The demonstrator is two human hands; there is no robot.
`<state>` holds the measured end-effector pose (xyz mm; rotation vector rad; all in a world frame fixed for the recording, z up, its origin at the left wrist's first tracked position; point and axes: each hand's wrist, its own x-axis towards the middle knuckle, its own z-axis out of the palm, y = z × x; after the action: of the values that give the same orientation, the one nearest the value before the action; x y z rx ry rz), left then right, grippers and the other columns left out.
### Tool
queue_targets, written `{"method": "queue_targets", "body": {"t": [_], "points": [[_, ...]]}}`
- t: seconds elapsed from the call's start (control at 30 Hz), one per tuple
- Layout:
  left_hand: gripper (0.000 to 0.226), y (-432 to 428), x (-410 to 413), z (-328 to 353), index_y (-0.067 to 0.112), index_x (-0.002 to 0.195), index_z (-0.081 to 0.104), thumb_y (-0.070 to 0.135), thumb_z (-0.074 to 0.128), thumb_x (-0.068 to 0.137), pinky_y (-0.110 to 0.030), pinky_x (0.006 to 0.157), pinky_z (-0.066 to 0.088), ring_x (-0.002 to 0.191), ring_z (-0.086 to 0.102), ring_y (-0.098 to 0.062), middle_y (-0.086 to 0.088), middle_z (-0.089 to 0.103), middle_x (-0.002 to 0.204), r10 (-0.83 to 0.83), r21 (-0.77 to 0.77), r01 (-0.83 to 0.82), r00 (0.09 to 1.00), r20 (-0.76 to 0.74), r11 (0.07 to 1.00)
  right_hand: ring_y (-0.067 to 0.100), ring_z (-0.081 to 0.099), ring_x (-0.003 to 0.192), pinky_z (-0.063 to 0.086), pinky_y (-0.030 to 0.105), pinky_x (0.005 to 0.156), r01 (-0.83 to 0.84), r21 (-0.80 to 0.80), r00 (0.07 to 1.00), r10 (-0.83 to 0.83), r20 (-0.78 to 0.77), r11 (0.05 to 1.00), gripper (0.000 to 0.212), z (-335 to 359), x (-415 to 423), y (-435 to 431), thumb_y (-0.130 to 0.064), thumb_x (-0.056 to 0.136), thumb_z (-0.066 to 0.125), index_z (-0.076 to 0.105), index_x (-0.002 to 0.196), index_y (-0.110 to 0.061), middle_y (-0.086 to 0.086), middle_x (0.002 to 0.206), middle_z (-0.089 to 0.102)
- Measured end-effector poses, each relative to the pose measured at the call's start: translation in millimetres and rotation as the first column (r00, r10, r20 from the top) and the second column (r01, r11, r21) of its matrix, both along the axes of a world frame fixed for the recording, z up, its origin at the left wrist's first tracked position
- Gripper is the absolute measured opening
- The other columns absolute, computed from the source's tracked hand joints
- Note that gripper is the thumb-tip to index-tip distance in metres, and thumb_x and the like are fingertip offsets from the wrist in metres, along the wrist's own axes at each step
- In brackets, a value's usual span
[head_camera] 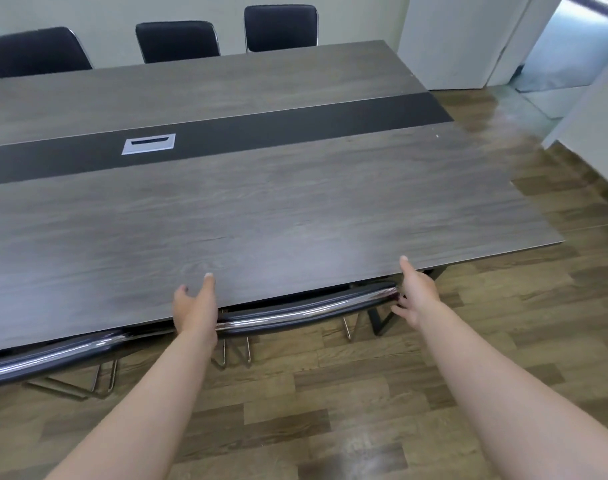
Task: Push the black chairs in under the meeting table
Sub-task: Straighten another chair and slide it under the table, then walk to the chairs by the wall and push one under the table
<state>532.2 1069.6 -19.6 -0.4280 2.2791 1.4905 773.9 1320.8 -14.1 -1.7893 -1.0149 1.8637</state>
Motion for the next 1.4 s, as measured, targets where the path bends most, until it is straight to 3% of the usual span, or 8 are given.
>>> {"method": "queue_targets", "body": {"t": [0.1, 0.27, 0.4, 0.57, 0.67, 0.93, 1.17, 1.4], "points": [[0.06, 20, 11, 40, 0.021, 0.15, 0.054, 0.048, 0.066, 0.098, -0.038, 0.115, 0.038, 0.142, 0.05, -0.028, -0.006, 0.052, 0.157, -0.191, 0.038, 0.199, 0.97, -0.151, 0.979, 0.034, 0.04, 0.147, 0.039, 0.054, 0.117, -0.04, 0.098, 0.999, 0.041, -0.009, 0.994, 0.064, 39, 17, 2, -0.054, 0.103, 0.055, 0.043, 0.155, -0.017, 0.005, 0.162, 0.041], [0.032, 74, 38, 116, 0.028, 0.126, 0.068, 0.043, 0.069, 0.098, -0.041, 0.105, 0.051, 0.122, 0.064, -0.021, -0.002, 0.07, 0.128, -0.402, 0.157, 0.466, 0.859, -0.316, 0.871, 0.016, 0.046, 0.125, 0.04, 0.045, 0.116, -0.055, 0.351, 0.997, 0.073, -0.038, 0.935, 0.053, 119, 63, 15, -0.053, 0.104, 0.055, 0.053, 0.145, -0.021, -0.004, 0.136, 0.052], [0.03, 120, 79, 177, 0.026, 0.129, 0.069, 0.035, 0.068, 0.101, -0.035, 0.093, 0.053, 0.104, 0.065, -0.005, 0.012, 0.068, 0.116, -0.505, 0.157, 0.646, 0.705, -0.498, 0.747, 0.01, 0.051, 0.13, 0.041, 0.042, 0.118, -0.014, 0.527, 0.995, 0.065, -0.077, 0.85, 0.045, 171, 118, 34, -0.052, 0.103, 0.056, 0.056, 0.143, -0.03, -0.014, 0.138, 0.056], [0.028, 175, 137, 223, 0.03, 0.128, 0.068, 0.031, 0.069, 0.1, -0.017, 0.092, 0.049, 0.104, 0.066, 0.01, 0.006, 0.071, 0.127, -0.574, 0.115, 0.792, 0.526, -0.628, 0.6, 0.002, 0.051, 0.135, 0.041, 0.043, 0.119, 0.047, 0.695, 0.986, 0.079, -0.148, 0.717, 0.053, 214, 197, 68, -0.071, 0.086, 0.06, 0.055, 0.134, -0.049, -0.028, 0.139, 0.056], [0.03, 212, 176, 245, 0.036, 0.125, 0.069, 0.039, 0.068, 0.096, -0.022, 0.095, 0.051, 0.107, 0.066, 0.01, 0.008, 0.071, 0.129, -0.57, 0.11, 0.825, 0.473, -0.672, 0.555, -0.001, 0.051, 0.134, 0.039, 0.042, 0.121, 0.083, 0.741, 0.979, 0.086, -0.187, 0.666, 0.042, 231, 245, 102, -0.055, 0.1, 0.058, 0.053, 0.14, -0.042, -0.016, 0.148, 0.056], [0.034, 315, 275, 283, 0.038, 0.127, 0.068, 0.044, 0.065, 0.093, -0.041, 0.104, 0.056, 0.112, 0.068, 0.002, 0.012, 0.072, 0.128, -0.505, 0.141, 0.813, 0.476, -0.72, 0.565, -0.014, 0.05, 0.12, 0.039, -0.003, 0.089, 0.076, 0.832, 0.976, 0.129, -0.174, 0.55, 0.049, 254, 337, 218, -0.034, 0.107, 0.054, 0.047, 0.153, -0.019, -0.007, 0.15, 0.053], [0.045, 390, 307, 288, 0.034, 0.137, 0.064, 0.045, 0.065, 0.093, -0.047, 0.107, 0.054, 0.113, 0.066, 0.006, 0.011, 0.069, 0.133, -0.475, 0.121, 0.77, 0.499, -0.725, 0.626, -0.016, 0.048, 0.122, 0.039, 0.019, 0.107, 0.075, 0.829, 0.96, 0.183, -0.21, 0.554, 0.05, 257, 364, 304, -0.04, 0.105, 0.055, 0.047, 0.152, -0.025, -0.013, 0.145, 0.054], [0.05, 480, 290, 273, 0.034, 0.14, 0.063, 0.047, 0.065, 0.093, -0.05, 0.108, 0.053, 0.121, 0.065, -0.005, 0.011, 0.068, 0.134, -0.441, 0.108, 0.706, 0.547, -0.712, 0.7, -0.018, 0.047, 0.12, 0.038, 0.009, 0.095, 0.018, 0.837, 0.959, 0.227, -0.168, 0.547, 0.052, 245, 347, 421, -0.043, 0.105, 0.054, 0.047, 0.154, -0.025, -0.015, 0.147, 0.053]]}}
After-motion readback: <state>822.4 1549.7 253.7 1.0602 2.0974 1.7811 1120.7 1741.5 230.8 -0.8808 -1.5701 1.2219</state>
